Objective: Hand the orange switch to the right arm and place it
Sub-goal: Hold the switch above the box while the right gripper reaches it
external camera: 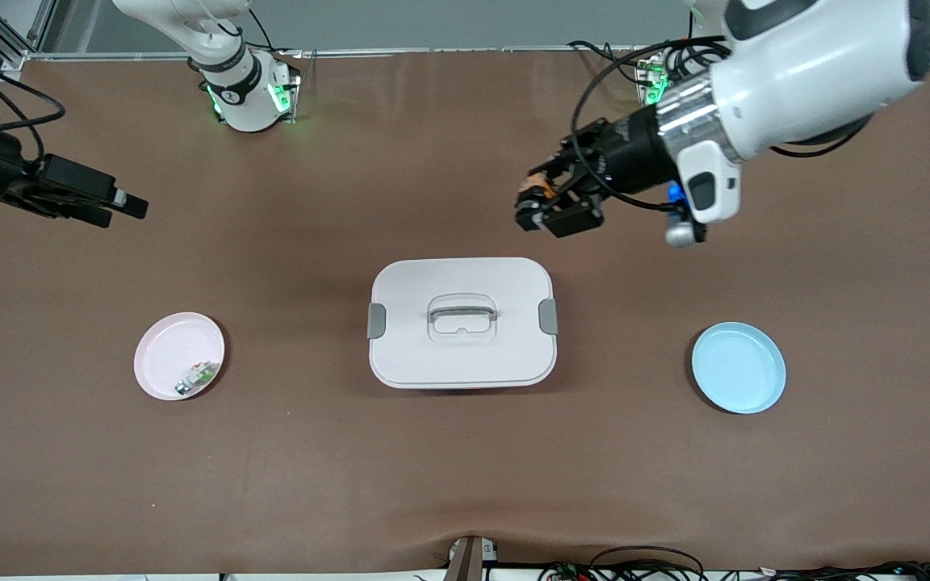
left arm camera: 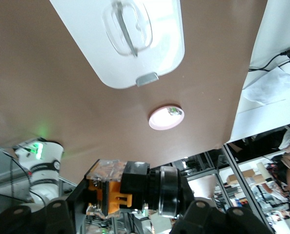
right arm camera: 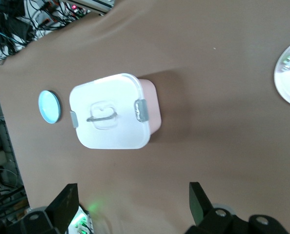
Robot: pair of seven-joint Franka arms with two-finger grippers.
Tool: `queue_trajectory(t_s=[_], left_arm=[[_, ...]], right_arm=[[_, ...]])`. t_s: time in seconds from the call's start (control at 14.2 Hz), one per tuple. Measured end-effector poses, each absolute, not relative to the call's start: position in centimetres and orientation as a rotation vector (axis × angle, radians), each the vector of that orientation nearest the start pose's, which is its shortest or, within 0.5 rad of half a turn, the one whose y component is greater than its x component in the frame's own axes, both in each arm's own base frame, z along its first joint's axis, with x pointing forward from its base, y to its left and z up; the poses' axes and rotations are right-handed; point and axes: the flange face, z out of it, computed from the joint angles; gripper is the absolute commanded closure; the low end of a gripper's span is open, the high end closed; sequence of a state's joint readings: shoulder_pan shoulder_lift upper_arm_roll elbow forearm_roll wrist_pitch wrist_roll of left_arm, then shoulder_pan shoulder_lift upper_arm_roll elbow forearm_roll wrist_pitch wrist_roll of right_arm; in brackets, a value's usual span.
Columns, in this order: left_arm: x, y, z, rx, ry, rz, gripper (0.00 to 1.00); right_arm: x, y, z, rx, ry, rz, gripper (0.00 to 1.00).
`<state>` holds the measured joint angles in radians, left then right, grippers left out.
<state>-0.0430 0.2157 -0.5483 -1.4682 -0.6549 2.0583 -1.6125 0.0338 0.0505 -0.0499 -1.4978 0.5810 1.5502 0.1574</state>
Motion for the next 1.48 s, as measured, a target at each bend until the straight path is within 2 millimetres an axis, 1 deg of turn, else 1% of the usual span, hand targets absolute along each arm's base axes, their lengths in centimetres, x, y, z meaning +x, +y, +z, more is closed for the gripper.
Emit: queue_trajectory(t_s=[0.14,0.28,0.49,0.63,0.71,0.78,0.92,1.06,1.2,1.27,1.34,1.48], left_arm=[[53.9,-38.7,62.2,1.876,1.43,-0.628,0.86],[53.6,-40.9,61.3,1.836,1.441,-0.637,0.85],[53.6,-43.2,59.8,1.766,1.466,-0.64,0.85],[53.6,-44.5,58.5,1.732,1.495,-0.659,0.84],[53.6,-45.0,57.8,1.723,1.506,-0.669,0.82],[53.6,-45.5,57.0,1.713,1.521,-0.68,0.82],[53.7,-46.4,55.8,1.679,1.549,-0.689,0.82],[53.6,-47.2,55.2,1.64,1.581,-0.699,0.82],[53.3,-47.7,55.1,1.627,1.599,-0.694,0.82],[53.3,-47.8,55.0,1.632,1.6,-0.687,0.82],[53.3,-47.8,55.0,1.636,1.599,-0.682,0.82],[53.2,-48.0,54.9,1.64,1.597,-0.683,0.82]], right_arm=[[56.3,5.9,64.5,-2.513,0.232,0.014,0.0],[55.2,6.5,64.3,-2.493,0.238,-0.004,0.0],[53.9,7.6,65.1,-2.453,0.235,-0.013,0.0],[53.5,8.1,65.8,-2.429,0.245,-0.021,0.0],[53.4,8.5,66.0,-2.424,0.249,-0.028,0.0],[53.3,9.2,66.3,-2.419,0.263,-0.036,0.0],[52.8,11.7,66.3,-2.405,0.295,-0.069,0.0],[51.9,15.3,65.8,-2.394,0.337,-0.085,0.0],[50.9,19.1,65.7,-2.389,0.385,-0.081,0.0],[50.4,20.7,65.5,-2.406,0.381,-0.083,0.0],[49.9,21.9,65.3,-2.435,0.363,-0.089,0.0],[49.3,23.4,64.8,-2.477,0.322,-0.095,0.0]])
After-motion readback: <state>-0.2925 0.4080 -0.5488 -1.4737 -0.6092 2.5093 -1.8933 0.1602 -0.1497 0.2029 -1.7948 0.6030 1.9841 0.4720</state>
